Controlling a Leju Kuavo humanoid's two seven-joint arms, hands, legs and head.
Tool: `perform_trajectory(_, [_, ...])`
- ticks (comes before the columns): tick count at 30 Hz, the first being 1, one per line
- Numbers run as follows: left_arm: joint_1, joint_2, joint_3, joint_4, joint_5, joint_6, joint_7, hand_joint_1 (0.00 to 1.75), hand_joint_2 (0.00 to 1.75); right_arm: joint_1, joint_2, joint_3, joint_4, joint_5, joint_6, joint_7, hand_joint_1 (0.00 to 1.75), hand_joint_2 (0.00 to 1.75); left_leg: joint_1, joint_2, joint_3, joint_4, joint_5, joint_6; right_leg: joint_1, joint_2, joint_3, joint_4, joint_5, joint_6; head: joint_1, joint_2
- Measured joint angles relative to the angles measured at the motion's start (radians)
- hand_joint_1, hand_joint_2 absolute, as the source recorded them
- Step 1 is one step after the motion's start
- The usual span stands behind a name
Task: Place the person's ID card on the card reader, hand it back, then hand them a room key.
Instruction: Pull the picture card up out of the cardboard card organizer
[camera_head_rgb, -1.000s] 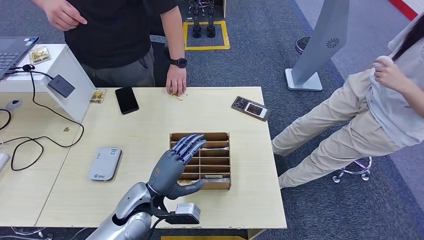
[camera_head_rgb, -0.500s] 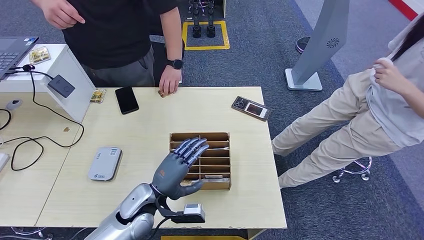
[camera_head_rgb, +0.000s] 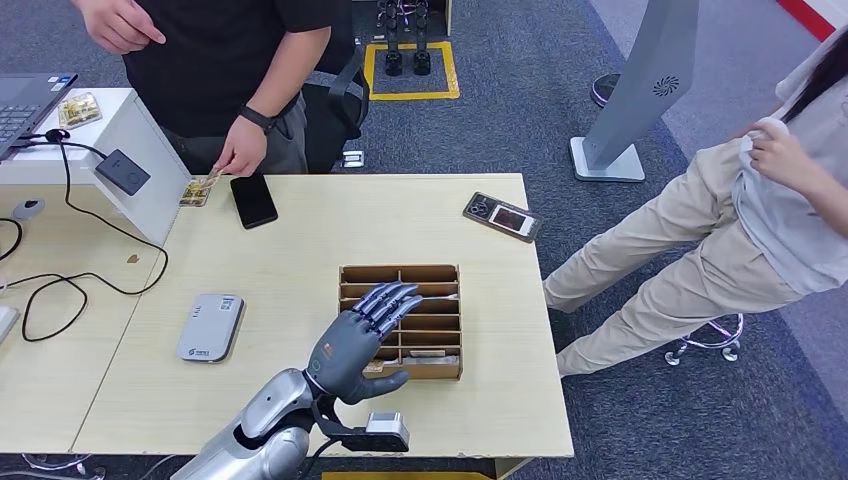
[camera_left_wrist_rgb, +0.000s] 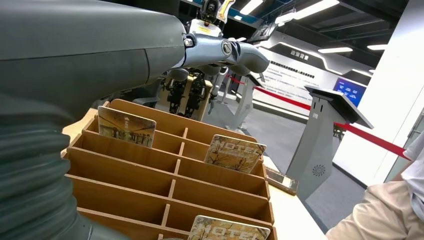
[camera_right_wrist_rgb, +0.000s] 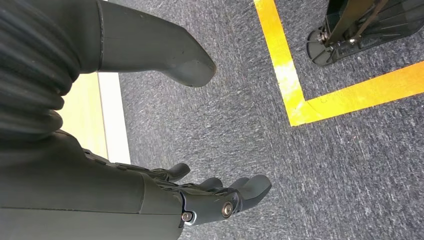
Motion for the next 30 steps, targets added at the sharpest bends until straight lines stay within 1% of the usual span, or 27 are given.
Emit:
perform_trajectory(5, [-0.002, 0.002, -0.005, 0.007, -0.007, 0.0, 0.0, 0.0, 1.75, 0.0, -0.005, -0.001, 0.001, 0.0, 0.0, 0.0, 0.0, 1.75, 0.0, 0.0, 0.0, 0.0, 0.0, 0.0, 0.0, 0.0, 0.0, 0.0, 0.0, 0.0, 0.0, 0.0])
perform_trajectory(15, [-0.005, 0.01, -0.014, 0.016, 0.003, -0.006, -0.027, 0.0, 1.75, 0.0, -0.018, -0.011, 0.008, 0.006, -0.003, -0.001, 0.0, 1.75, 0.0, 0.0, 0.0, 0.0, 0.0, 0.0, 0.0, 0.0, 0.0, 0.0, 0.0, 0.0, 0.0, 0.0])
perform_trajectory(30, [-0.006, 0.011, -0.015, 0.017, 0.002, -0.008, -0.029, 0.0, 1.75, 0.0, -0.02, -0.013, 0.01, 0.007, -0.003, -0.001, 0.0, 1.75, 0.0, 0.0, 0.0, 0.0, 0.0, 0.0, 0.0, 0.0, 0.0, 0.0, 0.0, 0.0, 0.0, 0.0])
